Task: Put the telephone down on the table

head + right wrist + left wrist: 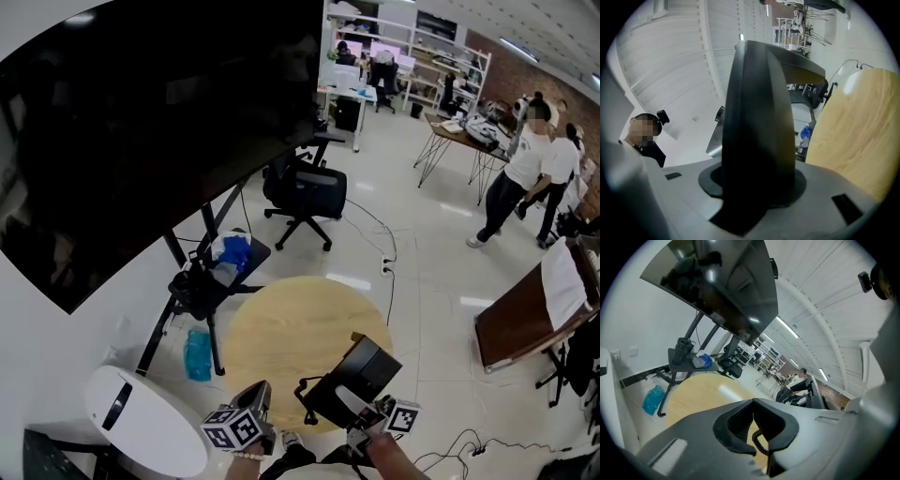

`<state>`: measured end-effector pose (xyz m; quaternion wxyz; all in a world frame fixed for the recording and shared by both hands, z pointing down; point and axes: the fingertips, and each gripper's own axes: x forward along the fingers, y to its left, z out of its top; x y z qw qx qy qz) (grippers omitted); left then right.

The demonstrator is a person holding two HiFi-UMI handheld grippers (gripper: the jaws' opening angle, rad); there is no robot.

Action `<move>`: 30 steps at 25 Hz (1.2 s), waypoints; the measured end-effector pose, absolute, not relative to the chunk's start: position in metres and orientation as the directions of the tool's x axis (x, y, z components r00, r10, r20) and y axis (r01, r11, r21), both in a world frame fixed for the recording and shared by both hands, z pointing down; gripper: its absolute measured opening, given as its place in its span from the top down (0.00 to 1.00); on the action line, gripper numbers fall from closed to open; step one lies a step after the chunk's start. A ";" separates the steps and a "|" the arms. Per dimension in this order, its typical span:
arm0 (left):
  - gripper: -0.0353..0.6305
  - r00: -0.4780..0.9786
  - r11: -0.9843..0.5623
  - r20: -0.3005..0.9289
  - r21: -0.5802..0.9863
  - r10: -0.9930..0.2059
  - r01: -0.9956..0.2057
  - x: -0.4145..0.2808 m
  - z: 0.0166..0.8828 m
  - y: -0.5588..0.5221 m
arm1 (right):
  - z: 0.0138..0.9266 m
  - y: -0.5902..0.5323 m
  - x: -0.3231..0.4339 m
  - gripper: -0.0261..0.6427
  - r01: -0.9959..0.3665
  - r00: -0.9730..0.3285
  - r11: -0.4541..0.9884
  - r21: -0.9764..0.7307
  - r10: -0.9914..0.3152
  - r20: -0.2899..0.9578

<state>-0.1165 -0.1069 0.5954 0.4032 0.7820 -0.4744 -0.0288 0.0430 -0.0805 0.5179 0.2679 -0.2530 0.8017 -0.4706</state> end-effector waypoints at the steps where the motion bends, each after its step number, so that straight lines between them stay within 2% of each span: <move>1: 0.97 0.550 -0.225 0.337 0.659 -0.764 -0.717 -0.117 0.596 -0.110 | 0.520 -0.083 0.040 0.72 -0.156 -0.738 0.424 -0.892 -0.651 -0.180; 6: 0.97 0.544 -0.210 0.351 0.661 -0.762 -0.720 -0.123 0.601 -0.118 | 0.522 -0.094 0.027 0.72 -0.163 -0.787 0.440 -0.883 -0.598 -0.152; 13: 0.97 0.490 -0.144 0.379 0.657 -0.785 -0.740 -0.138 0.614 -0.121 | 0.523 -0.104 -0.004 0.72 -0.112 -0.898 0.497 -0.861 -0.422 -0.127; 25: 0.97 0.346 0.022 0.422 0.660 -0.838 -0.751 -0.171 0.627 -0.104 | 0.587 -0.116 -0.060 0.72 -0.086 -0.995 0.530 -0.844 -0.094 0.042; 30: 0.97 0.341 0.052 0.451 0.661 -0.825 -0.749 -0.162 0.637 -0.093 | 0.644 -0.134 -0.059 0.72 -0.150 -0.988 0.502 -0.852 -0.035 0.153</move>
